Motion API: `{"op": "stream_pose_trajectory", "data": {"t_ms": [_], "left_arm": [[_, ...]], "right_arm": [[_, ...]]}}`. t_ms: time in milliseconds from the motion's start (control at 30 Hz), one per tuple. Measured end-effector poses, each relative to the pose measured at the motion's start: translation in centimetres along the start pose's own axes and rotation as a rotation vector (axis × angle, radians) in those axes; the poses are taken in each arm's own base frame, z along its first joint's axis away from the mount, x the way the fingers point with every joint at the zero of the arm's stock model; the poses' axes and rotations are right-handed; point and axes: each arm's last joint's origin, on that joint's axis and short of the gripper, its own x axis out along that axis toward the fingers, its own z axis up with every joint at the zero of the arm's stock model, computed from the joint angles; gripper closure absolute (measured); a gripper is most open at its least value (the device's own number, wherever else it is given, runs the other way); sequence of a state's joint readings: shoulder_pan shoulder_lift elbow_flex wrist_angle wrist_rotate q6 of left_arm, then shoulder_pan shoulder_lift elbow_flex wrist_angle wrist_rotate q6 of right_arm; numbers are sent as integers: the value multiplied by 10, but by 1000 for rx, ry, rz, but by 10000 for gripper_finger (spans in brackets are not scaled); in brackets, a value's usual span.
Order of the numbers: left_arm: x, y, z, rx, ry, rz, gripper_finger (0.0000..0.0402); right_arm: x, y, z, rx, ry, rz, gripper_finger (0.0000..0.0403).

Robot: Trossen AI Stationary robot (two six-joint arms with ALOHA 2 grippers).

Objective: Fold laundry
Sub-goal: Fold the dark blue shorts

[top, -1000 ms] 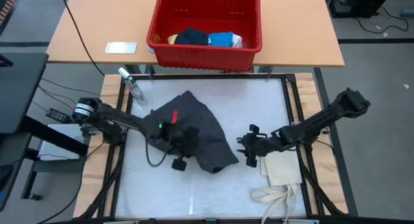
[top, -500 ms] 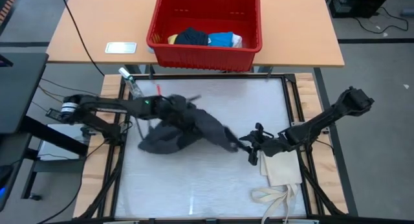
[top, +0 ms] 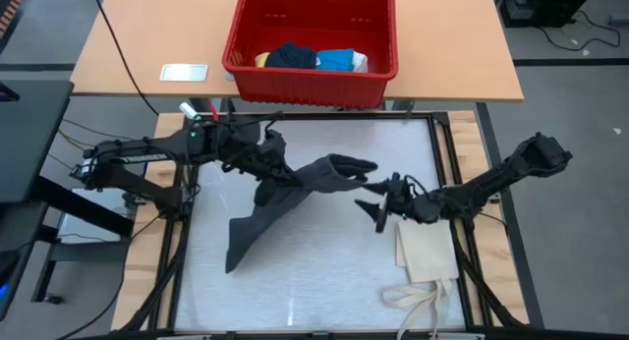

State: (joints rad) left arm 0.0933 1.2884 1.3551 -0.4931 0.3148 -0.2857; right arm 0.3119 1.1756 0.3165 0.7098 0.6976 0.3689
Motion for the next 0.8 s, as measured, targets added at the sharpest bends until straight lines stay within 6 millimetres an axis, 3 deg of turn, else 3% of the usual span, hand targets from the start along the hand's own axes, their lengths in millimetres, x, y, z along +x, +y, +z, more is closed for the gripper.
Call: {"op": "stream_pose_trajectory", "data": {"t_ms": [100, 200, 367, 467, 600, 800], "left_arm": [[-8, -6, 7, 6, 8, -23, 387], [-14, -9, 12, -5, 17, -28, 387], [-23, -15, 23, -33, -25, -29, 387], [-28, -17, 27, -51, -40, 24, 387], [-32, -19, 30, -57, -40, 28, 387], [-40, -28, 34, -53, -32, 1, 387]], "right_arm": [[12, -13, 6, -28, -64, -10, 74], [23, -19, 19, -17, -129, 112, 60], [36, -7, 46, -46, -176, 372, 65], [35, 2, 52, -59, -174, 467, 76], [32, 5, 50, -77, -161, 457, 86], [33, 0, 34, -156, -8, 365, 82]]}}
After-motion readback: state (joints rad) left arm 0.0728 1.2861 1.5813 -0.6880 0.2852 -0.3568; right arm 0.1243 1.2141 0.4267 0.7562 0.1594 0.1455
